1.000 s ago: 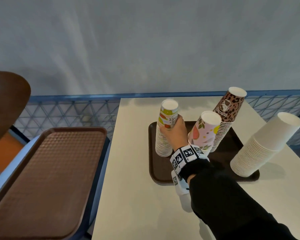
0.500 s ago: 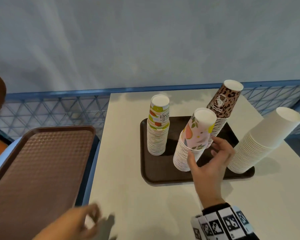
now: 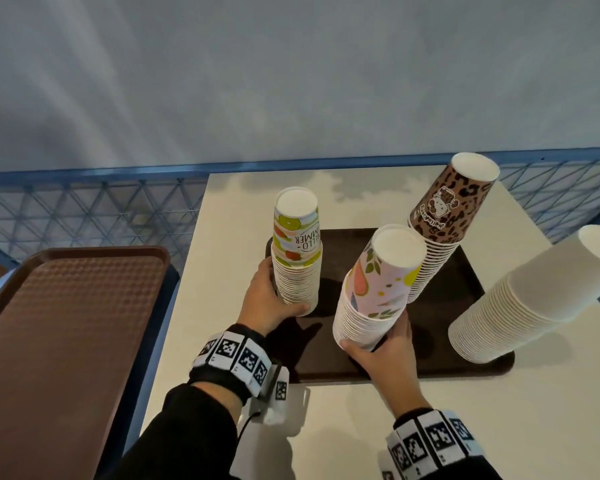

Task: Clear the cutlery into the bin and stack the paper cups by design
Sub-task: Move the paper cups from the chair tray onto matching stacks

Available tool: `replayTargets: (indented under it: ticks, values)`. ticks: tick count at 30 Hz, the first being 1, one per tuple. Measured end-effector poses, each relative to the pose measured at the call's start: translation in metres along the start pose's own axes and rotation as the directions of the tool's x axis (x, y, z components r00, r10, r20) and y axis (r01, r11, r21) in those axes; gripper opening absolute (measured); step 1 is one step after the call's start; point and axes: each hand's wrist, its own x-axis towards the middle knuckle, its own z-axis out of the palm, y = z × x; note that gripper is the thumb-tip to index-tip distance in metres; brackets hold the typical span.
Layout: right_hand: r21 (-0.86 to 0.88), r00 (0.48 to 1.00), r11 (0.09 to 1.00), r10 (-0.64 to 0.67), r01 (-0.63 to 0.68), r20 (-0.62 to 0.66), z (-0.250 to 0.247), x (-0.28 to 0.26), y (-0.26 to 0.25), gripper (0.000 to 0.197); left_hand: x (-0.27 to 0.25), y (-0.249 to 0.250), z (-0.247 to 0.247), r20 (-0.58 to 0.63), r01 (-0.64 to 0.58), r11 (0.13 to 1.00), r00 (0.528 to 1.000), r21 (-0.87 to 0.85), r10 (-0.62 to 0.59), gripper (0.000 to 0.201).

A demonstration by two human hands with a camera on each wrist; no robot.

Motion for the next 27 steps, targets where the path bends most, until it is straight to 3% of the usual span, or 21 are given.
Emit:
replayTargets:
  ticks: [5, 15, 20, 27]
  values:
    - [0.035, 0.999, 0.999, 0.037, -0.037, 0.003, 0.008, 0.018, 0.011, 0.090, 0.012, -0.005, 0.014, -0.061, 0.015, 1.000, 0.998, 0.003, -0.014, 0.097]
    - [0.008, 0.997, 0.998, -0.058, 0.059, -0.043, 0.032, 0.080, -0.014, 0.089, 0.044, 0.007, 0.018, -0.160, 0.028, 0.999, 0.987, -0.023, -0.031, 0.082]
    - [-0.023, 0.996, 0.998, -0.056, 0.054, -0.065, 0.049, 0.106, -0.031, 0.083, 0.065, 0.011, 0.017, -0.179, 0.002, 0.999, 0.984, -0.044, -0.010, 0.086]
    - [-0.101, 1.000, 0.995, -0.003, 0.004, 0.018, 0.051, 0.141, -0.043, 0.087, 0.087, 0.013, 0.013, -0.200, -0.003, 0.999, 0.980, -0.033, -0.004, 0.085]
